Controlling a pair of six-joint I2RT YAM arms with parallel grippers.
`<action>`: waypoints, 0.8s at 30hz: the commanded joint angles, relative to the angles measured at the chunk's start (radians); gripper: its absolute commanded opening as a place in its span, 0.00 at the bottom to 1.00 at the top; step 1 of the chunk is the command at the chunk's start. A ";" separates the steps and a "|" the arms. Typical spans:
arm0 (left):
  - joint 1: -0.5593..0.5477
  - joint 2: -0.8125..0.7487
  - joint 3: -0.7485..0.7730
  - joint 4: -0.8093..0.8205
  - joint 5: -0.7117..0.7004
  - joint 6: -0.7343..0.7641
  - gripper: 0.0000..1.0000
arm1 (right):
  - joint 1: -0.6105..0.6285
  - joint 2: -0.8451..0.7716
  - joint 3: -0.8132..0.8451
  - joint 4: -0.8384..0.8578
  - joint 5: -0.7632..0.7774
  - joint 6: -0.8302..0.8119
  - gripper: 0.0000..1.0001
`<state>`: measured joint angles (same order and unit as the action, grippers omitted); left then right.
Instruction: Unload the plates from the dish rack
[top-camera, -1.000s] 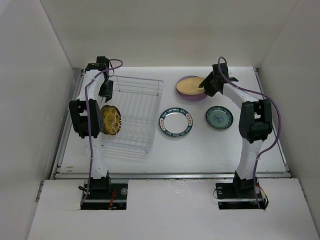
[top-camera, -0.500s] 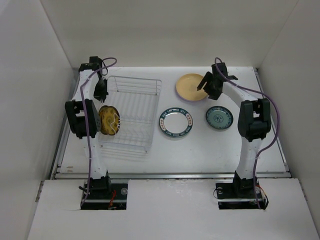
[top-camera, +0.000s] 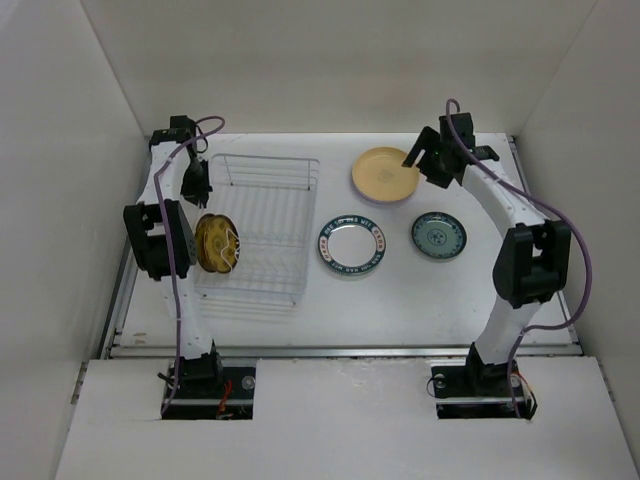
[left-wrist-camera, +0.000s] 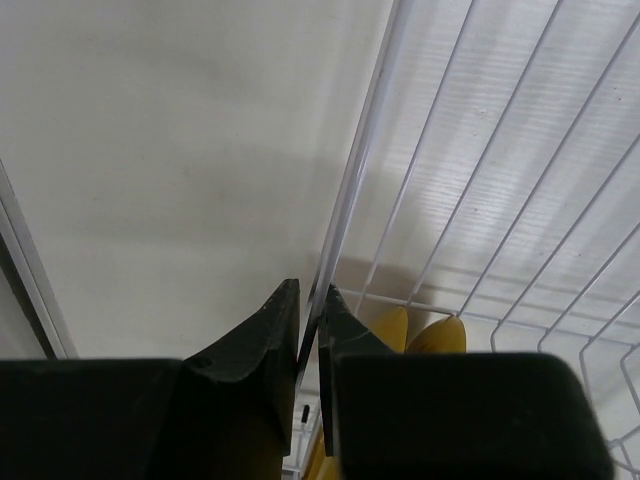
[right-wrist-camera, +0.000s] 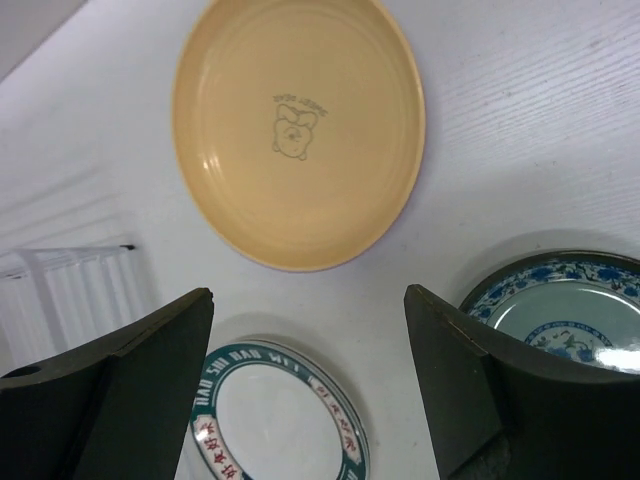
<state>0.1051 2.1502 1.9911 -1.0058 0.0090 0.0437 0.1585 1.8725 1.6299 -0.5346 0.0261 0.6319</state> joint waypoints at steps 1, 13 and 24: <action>0.027 -0.052 -0.041 -0.060 0.009 -0.142 0.00 | 0.010 -0.082 -0.019 0.047 -0.017 -0.017 0.83; 0.038 -0.123 0.015 -0.042 -0.035 -0.108 0.81 | 0.019 -0.202 -0.048 0.058 -0.083 -0.047 0.83; -0.077 -0.502 -0.136 0.124 -0.050 0.059 0.99 | 0.095 -0.283 -0.100 0.021 -0.186 -0.153 0.83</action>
<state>0.0692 1.7786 1.8938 -0.9173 -0.0322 0.0292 0.2131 1.6493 1.5398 -0.5114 -0.1249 0.5385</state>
